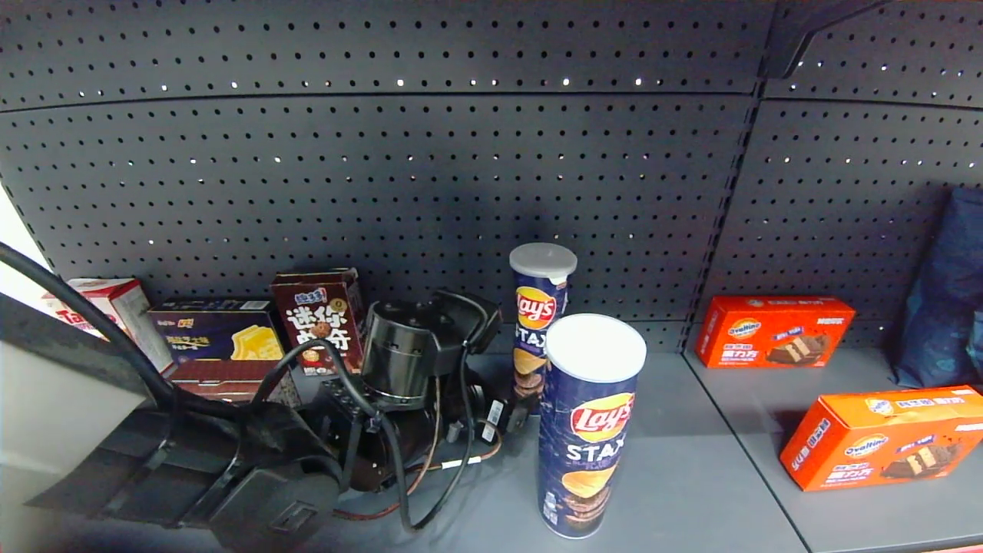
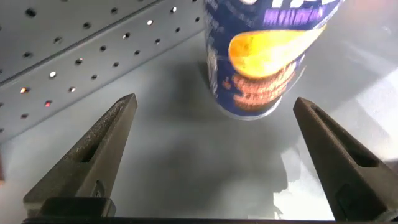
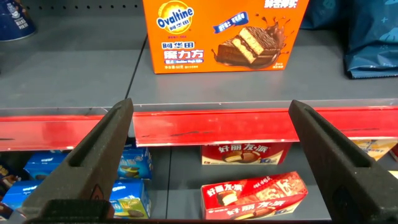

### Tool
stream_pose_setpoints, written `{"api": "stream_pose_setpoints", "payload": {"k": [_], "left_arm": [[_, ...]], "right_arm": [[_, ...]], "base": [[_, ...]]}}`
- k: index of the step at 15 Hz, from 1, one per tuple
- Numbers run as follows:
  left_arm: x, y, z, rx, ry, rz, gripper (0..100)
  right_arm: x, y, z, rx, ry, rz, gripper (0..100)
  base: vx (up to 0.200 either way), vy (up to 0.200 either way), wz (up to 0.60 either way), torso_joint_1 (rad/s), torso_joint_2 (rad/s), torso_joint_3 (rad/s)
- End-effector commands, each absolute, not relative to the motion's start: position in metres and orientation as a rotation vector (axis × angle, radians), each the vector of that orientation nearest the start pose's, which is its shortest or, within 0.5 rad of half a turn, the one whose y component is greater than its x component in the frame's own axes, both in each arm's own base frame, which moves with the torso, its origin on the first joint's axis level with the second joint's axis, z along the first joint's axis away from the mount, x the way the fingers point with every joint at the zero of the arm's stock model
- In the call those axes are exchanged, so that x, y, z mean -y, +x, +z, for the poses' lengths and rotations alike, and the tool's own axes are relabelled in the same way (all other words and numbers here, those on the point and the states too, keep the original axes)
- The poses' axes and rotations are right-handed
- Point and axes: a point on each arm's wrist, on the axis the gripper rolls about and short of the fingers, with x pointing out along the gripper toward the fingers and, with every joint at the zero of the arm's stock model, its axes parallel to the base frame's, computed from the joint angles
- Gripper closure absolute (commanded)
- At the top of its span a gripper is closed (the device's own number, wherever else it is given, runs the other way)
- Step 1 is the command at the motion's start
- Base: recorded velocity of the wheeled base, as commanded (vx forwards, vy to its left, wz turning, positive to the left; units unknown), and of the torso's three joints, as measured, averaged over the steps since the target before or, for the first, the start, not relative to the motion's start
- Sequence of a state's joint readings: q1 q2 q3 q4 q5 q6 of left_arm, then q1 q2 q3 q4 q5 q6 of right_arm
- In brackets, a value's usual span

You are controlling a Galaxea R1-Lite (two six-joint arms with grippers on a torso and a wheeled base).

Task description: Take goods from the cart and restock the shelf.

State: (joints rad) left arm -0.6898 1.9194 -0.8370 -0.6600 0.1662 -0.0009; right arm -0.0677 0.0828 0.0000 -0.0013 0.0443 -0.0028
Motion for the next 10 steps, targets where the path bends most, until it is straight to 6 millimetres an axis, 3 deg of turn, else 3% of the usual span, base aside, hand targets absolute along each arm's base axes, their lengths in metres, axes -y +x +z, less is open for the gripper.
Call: {"api": "stream_pose_setpoints", "payload": {"k": [1,10], "left_arm": [[0.223,0.273,0.116,-0.395,0.18,-0.521,0],[0.233,0.29,0.111,-0.387,0.175,-0.512,0]], "right_arm": [[-0.002,-0.016,0.077,-0.083,0.002,-0.023,0],[-0.002,-0.016,0.077,-0.083,0.002,-0.023,0]], "base": [[0.0,0.0,0.0,0.0,0.0,0.0],[0.0,0.0,0.0,0.0,0.0,0.0]]}}
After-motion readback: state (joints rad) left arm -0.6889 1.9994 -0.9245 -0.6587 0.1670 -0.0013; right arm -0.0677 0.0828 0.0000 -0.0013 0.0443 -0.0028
